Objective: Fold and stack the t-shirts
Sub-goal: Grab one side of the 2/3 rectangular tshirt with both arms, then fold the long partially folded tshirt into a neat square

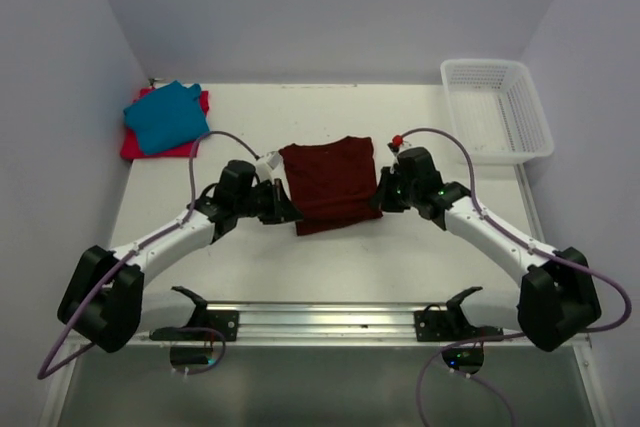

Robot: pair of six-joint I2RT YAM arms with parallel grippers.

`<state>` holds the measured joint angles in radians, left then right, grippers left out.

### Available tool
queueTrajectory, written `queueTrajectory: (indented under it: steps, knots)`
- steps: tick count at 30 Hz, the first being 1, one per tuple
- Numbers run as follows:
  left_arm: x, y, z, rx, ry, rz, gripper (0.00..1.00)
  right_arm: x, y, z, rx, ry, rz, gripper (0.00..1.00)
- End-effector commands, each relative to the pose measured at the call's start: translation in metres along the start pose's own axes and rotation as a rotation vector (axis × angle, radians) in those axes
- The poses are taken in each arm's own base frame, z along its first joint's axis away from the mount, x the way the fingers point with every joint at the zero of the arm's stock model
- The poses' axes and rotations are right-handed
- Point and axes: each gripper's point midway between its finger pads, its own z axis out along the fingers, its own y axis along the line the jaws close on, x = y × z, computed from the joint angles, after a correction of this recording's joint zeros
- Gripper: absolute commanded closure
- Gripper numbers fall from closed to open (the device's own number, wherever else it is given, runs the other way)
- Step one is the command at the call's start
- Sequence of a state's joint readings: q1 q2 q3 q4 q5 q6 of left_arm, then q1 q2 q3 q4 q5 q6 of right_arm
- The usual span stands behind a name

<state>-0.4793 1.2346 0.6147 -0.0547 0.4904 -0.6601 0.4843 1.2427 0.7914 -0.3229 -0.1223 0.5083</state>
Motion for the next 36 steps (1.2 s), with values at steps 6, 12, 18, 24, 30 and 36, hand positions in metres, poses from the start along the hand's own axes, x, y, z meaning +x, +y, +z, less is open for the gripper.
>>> queueTrajectory:
  steps: [6,12,18,24,30,36]
  knots:
    - [-0.115,-0.004,0.011,0.000,-0.188,0.088,1.00,-0.103,0.016,0.026,0.071,-0.157,-0.086,1.00]
    - [-0.158,0.028,0.042,-0.030,-0.192,0.053,1.00,-0.161,0.022,0.074,0.097,-0.156,-0.096,1.00]
    - [-0.238,0.092,0.083,-0.085,-0.250,-0.030,0.06,-0.234,-0.005,0.173,0.218,-0.096,-0.067,0.29]
    - [-0.288,0.049,0.028,-0.029,-0.472,0.098,0.00,-0.227,-0.015,0.164,0.217,-0.200,-0.079,0.26]
    - [-0.270,0.031,0.009,0.018,-0.480,0.127,0.00,-0.230,-0.004,0.116,0.178,-0.305,-0.090,0.26]
    - [-0.226,0.023,0.017,0.151,-0.381,0.131,0.13,-0.212,0.000,0.104,0.141,-0.269,-0.102,0.54]
